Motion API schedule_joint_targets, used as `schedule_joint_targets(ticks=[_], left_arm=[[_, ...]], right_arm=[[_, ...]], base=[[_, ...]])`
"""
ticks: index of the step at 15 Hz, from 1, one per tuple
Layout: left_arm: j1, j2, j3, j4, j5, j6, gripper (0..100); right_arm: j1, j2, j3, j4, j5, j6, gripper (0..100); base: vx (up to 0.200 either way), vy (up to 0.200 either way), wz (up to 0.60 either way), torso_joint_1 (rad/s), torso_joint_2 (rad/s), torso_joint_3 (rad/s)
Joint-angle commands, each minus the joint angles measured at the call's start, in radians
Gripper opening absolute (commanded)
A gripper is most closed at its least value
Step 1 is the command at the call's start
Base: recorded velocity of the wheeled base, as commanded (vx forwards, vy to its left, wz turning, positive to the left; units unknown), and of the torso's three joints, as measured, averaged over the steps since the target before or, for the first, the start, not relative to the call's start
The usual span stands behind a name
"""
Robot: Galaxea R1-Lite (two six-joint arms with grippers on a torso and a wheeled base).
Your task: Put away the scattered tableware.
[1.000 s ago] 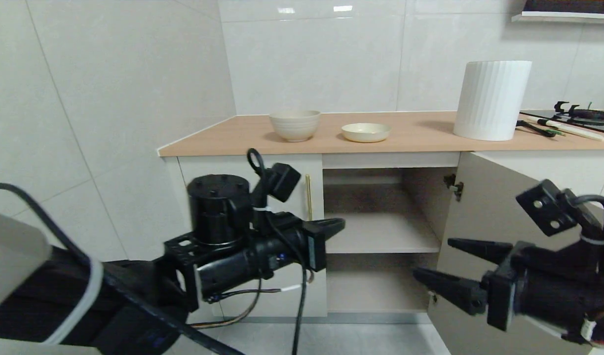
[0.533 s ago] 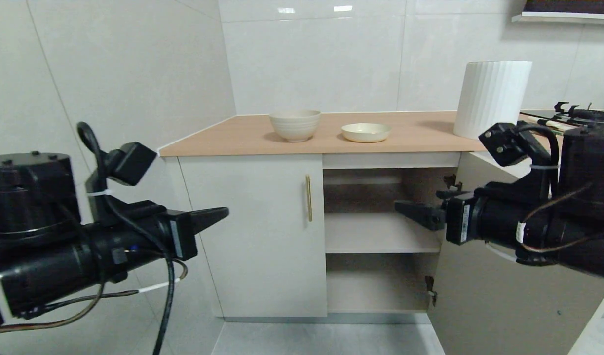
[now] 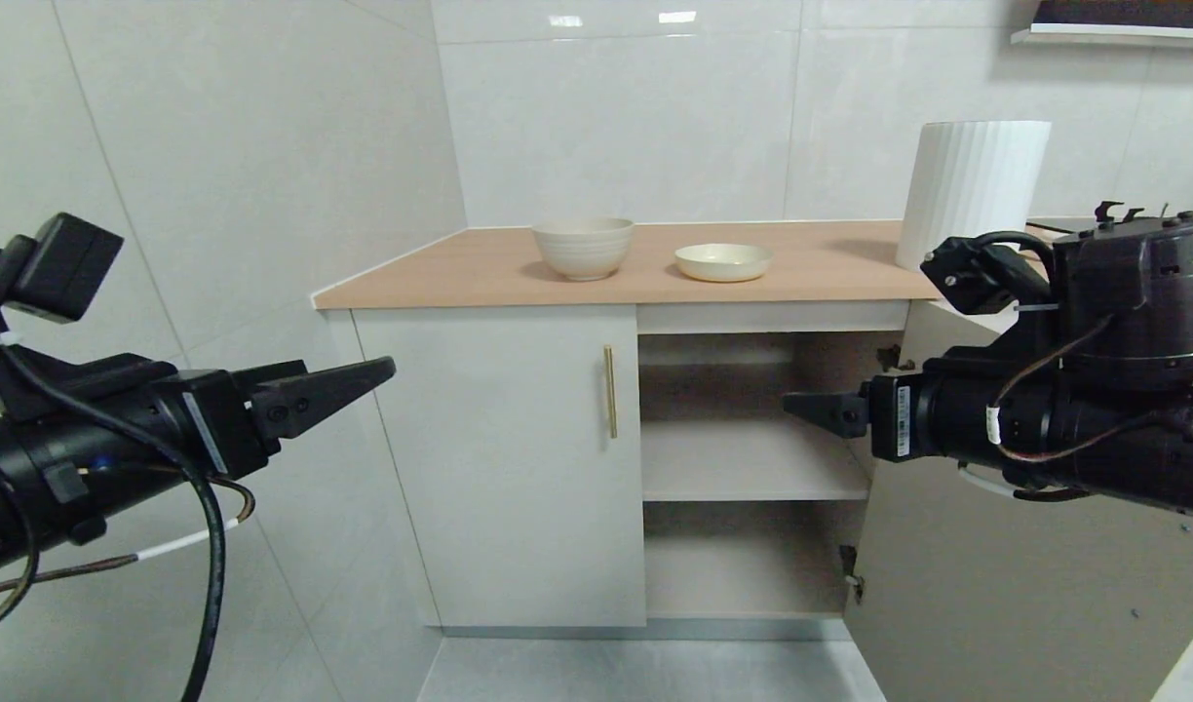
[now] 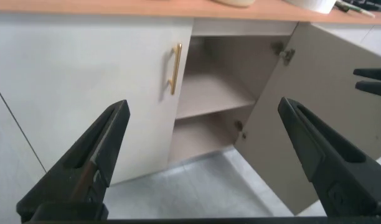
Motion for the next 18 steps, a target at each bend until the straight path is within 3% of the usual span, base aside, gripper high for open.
schedule_joint_targets(ticks=[1,6,8,16,18], left_arm=[[0.001,-0.003,-0.003,-0.001,0.001,-0.001,100],[0.001,-0.007,-0.012,0.028,0.001,0.001,100],[0.001,-0.012,-0.038,0.080,0.001,-0.001,100],[0.018,0.002,-0.043,0.085,0.000,-0.005,100],[0.018,0.003,-0.041,0.078,0.000,-0.004,100]], right_arm=[[0.001,-0.006,0.000,0.000,-0.001,0.000,100],[0.001,-0.027,0.001,0.002,-0.001,0.000,100],[0.001,-0.032,0.001,0.002,-0.001,0.000,100],[0.001,-0.033,0.001,0.004,-0.001,0.000,100],[0.001,-0.032,0.001,0.004,-0.001,0.000,100]], base=[[0.000,0.000,0.00,0.000,0.00,0.000],[0.000,0.000,0.00,0.000,0.00,0.000],[0.200,0.000,0.00,0.002,0.00,0.005],[0.200,0.000,0.00,0.002,0.00,0.000],[0.000,0.000,0.00,0.000,0.00,0.000]])
